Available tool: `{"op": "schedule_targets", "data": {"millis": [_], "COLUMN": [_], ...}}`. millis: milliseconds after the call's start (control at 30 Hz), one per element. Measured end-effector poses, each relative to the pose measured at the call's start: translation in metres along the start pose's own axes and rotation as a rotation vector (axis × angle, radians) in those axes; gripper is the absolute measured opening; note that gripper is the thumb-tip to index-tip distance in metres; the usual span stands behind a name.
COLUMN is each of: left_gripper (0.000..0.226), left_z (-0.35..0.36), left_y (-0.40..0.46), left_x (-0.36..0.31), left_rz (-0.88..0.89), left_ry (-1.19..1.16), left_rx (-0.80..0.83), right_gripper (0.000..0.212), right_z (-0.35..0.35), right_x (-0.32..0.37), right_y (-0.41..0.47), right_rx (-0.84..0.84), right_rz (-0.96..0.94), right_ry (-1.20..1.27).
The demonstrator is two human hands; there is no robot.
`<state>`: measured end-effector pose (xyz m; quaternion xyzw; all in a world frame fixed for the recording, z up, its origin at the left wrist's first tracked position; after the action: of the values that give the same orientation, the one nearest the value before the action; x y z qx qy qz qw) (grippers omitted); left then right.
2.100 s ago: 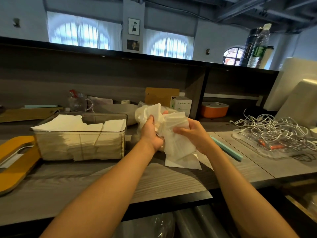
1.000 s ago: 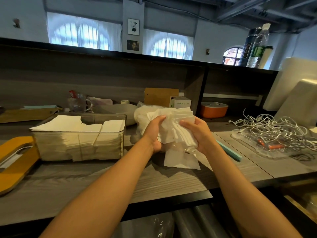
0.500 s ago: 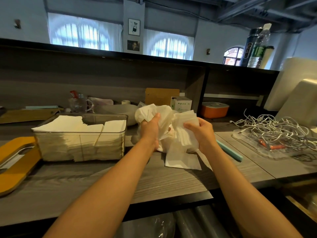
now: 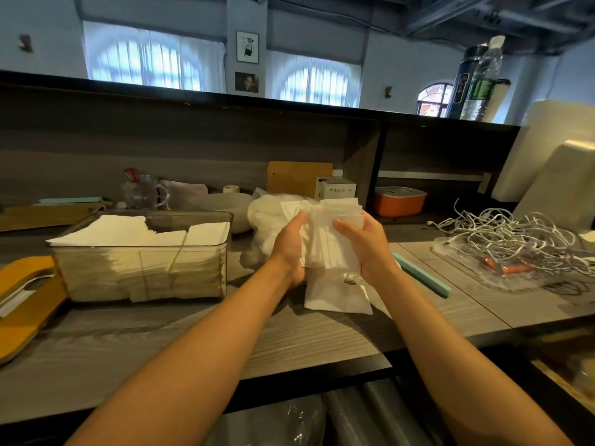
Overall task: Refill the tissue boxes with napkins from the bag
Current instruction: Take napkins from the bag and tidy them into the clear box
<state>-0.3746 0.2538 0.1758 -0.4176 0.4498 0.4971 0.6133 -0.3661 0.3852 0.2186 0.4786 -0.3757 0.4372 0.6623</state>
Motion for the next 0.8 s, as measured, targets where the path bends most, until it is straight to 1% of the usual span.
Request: {"op": "schedule_targets", "data": {"millis": [100, 167, 233, 267, 333, 367, 400, 467, 500, 600, 700, 767, 800], "left_gripper": [0.038, 0.03, 0.028, 0.026, 0.019, 0.021, 0.029, 0.046, 0.05, 0.05, 0.052, 0.053, 0.054], "left_z": [-0.001, -0.006, -0.011, -0.012, -0.014, -0.015, -0.014, -0.01, -0.01, -0.013, -0.019, -0.022, -0.021], "left_y": [0.005, 0.005, 0.006, 0.006, 0.005, 0.005, 0.006, 0.007, 0.008, 0.008, 0.007, 0.005, 0.005], "left_x": [-0.003, -0.008, -0.011, -0.014, -0.02, -0.02, -0.019, -0.012, -0.009, -0.002, -0.003, -0.001, 0.001], "left_rz": [0.065, 0.108, 0.126, 0.145, 0.194, 0.197, 0.183, 0.112, 0.08, 0.006, -0.01, -0.046, -0.075], "left_ry": [0.034, 0.053, 0.069, 0.079, 0.097, 0.075, 0.032, -0.082, -0.13, -0.205, -0.22, -0.223, -0.22], "left_rx": [0.002, -0.053, -0.099, -0.108, -0.121, -0.109, -0.084, -0.016, -0.007, -0.032, -0.075, -0.087, -0.076], "right_gripper": [0.029, 0.036, 0.037, 0.036, 0.036, 0.035, 0.033, 0.029, 0.027, 0.021, 0.019, 0.015, 0.016], "right_z": [-0.003, -0.002, -0.002, -0.002, -0.002, -0.002, -0.003, -0.004, -0.005, -0.006, -0.01, -0.015, -0.013], "right_x": [-0.003, -0.011, -0.019, -0.02, -0.016, -0.013, -0.01, -0.007, -0.007, -0.001, -0.003, -0.003, -0.001], "right_y": [0.004, 0.004, 0.002, 0.002, 0.001, 0.0, -0.001, -0.003, -0.002, -0.002, -0.002, -0.003, -0.003], "right_rx": [-0.019, -0.013, -0.019, -0.019, -0.015, -0.014, -0.018, -0.033, -0.042, -0.056, -0.093, -0.119, -0.086], "right_rz": [-0.014, 0.058, 0.15, 0.162, 0.129, 0.102, 0.077, 0.05, 0.04, -0.001, 0.027, 0.064, 0.069], "right_ry": [-0.073, -0.105, -0.107, -0.114, -0.165, -0.189, -0.197, -0.175, -0.161, -0.137, -0.072, 0.086, 0.206]}}
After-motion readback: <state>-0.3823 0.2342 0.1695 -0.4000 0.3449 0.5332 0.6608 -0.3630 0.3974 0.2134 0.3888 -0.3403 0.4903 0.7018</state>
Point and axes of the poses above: each hand's wrist, its own y-axis towards the middle knuckle, its own z-axis out of the palm, x = y × z, the point moved 10 cm from there along y, towards the middle knuckle, and after that the axes turned 11 degrees about y, right-handed, at the moved point
